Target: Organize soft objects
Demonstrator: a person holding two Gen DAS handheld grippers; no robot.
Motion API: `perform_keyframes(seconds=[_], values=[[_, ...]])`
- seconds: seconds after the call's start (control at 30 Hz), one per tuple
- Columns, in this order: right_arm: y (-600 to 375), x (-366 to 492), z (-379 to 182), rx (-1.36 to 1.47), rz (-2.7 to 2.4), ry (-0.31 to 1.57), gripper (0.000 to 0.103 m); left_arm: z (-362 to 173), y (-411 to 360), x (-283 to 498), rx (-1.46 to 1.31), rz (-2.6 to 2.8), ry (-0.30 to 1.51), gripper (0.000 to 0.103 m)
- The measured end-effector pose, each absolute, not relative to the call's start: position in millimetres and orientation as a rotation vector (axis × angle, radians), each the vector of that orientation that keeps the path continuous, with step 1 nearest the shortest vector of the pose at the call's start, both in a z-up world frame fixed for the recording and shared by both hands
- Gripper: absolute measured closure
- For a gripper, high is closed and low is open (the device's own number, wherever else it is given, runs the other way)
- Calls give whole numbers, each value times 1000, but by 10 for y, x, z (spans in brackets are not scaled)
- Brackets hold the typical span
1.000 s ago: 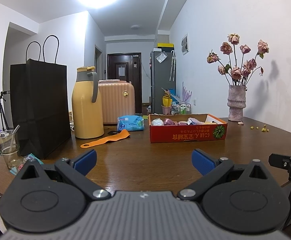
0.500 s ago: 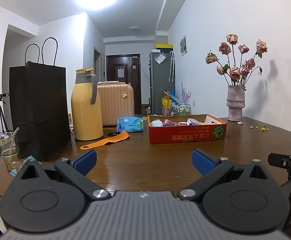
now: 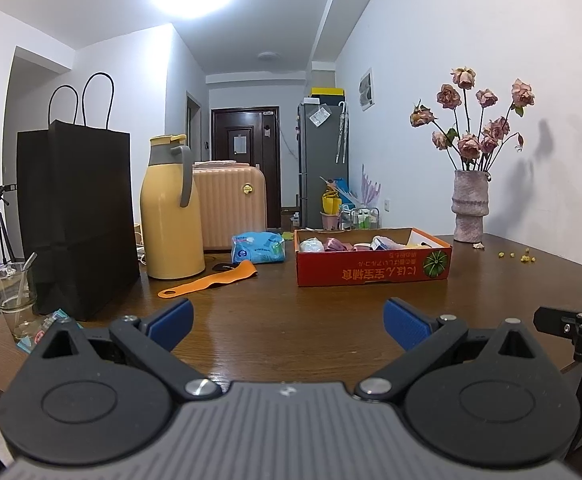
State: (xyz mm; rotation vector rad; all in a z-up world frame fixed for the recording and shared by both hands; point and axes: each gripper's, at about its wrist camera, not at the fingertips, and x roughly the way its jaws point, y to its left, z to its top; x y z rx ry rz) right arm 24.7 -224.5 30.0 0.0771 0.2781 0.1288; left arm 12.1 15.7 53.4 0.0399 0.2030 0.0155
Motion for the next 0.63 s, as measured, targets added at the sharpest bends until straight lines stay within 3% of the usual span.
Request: perform_keyframes(seconds=[0.63], values=[[-2250, 268, 265, 79, 128, 285, 3, 531, 180, 134, 37, 15, 205, 0]])
